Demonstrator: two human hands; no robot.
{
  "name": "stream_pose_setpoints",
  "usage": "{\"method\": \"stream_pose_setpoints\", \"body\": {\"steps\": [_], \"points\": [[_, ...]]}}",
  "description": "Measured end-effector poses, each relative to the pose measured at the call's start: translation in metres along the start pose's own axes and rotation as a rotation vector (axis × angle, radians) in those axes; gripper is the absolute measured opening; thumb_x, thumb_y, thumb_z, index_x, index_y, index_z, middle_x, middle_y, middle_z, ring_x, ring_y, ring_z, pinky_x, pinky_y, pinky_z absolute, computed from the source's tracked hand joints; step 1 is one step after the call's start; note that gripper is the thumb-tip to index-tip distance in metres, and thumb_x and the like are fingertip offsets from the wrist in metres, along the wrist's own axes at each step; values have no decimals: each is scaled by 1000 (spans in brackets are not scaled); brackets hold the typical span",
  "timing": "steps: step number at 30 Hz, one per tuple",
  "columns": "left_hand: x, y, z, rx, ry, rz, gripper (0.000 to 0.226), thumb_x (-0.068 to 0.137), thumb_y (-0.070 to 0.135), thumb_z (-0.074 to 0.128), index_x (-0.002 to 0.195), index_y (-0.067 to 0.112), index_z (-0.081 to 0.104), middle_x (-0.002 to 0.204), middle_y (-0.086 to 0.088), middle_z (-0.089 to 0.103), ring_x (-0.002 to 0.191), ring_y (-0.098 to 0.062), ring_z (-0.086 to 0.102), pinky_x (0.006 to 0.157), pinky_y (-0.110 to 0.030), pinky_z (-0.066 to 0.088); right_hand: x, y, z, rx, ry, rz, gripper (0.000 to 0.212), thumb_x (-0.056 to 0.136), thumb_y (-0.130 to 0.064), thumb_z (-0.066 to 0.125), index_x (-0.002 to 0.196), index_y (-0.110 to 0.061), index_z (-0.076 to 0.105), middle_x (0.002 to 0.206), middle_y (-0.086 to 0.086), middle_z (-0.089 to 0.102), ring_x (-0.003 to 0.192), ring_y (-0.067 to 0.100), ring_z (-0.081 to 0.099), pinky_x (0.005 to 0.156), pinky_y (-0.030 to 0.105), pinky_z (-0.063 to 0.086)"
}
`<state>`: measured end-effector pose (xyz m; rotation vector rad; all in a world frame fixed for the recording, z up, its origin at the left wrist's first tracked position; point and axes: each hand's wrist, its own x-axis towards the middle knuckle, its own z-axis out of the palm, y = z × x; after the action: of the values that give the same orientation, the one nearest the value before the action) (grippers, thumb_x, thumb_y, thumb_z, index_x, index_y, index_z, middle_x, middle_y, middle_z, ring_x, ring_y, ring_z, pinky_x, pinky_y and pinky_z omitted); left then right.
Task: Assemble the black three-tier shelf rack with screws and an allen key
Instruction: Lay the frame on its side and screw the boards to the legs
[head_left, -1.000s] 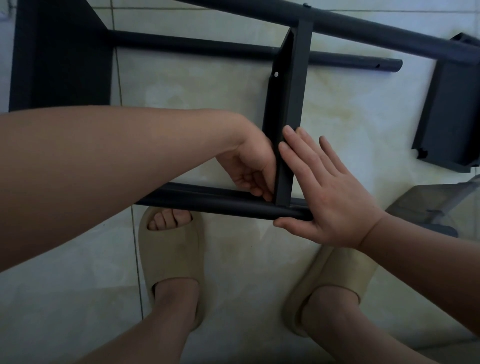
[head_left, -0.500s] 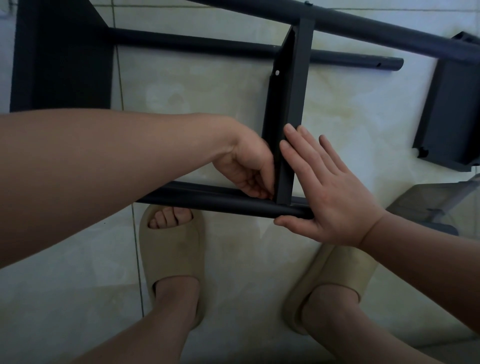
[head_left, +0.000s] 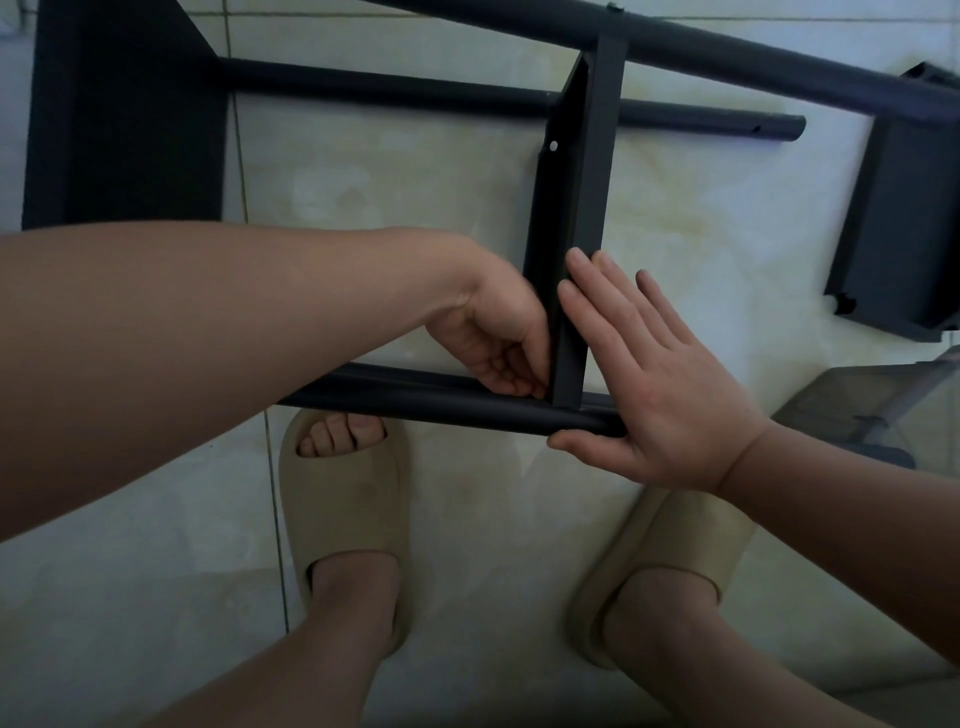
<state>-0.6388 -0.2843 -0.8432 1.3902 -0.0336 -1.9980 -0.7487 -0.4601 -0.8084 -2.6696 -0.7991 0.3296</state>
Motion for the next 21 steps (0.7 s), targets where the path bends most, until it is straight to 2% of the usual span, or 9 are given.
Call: {"method": "stream_pose_setpoints", "body": {"steps": [9,13,16,21], "points": [[-2,0,2,-27,-7,24,13,92,-4,56,93,5,67,83,-8,63,75,-13,61,76,-23,52,0,0,0,-6,-7,-1,100,93,-69,48,158,2,21,168,19,10,157,33,7,124,58,17],[-3,-1,2,-46,-16,53,18,91,-7,55,105,1,65,93,-12,63,83,-17,62,83,-25,52,0,0,-1,-7,-10,-1,100,92,-69,48,158,2,21,168,19,10,157,33,7,124,58,17],[-3,-5,2,-96,-27,81,24,92,-9,53,113,-1,62,96,-14,65,85,-18,65,81,-26,55,0,0,-1,-5,-13,-2,100,93,-68,48,158,2,21,168,19,10,157,33,6,124,59,17],[-5,-7,2,-97,-46,36,15,96,2,54,105,5,66,90,-8,68,80,-15,66,80,-26,53,0,0,-1,1,-6,-1,100,93,-68,48,158,2,21,168,19,10,157,34,7,123,59,18]]}}
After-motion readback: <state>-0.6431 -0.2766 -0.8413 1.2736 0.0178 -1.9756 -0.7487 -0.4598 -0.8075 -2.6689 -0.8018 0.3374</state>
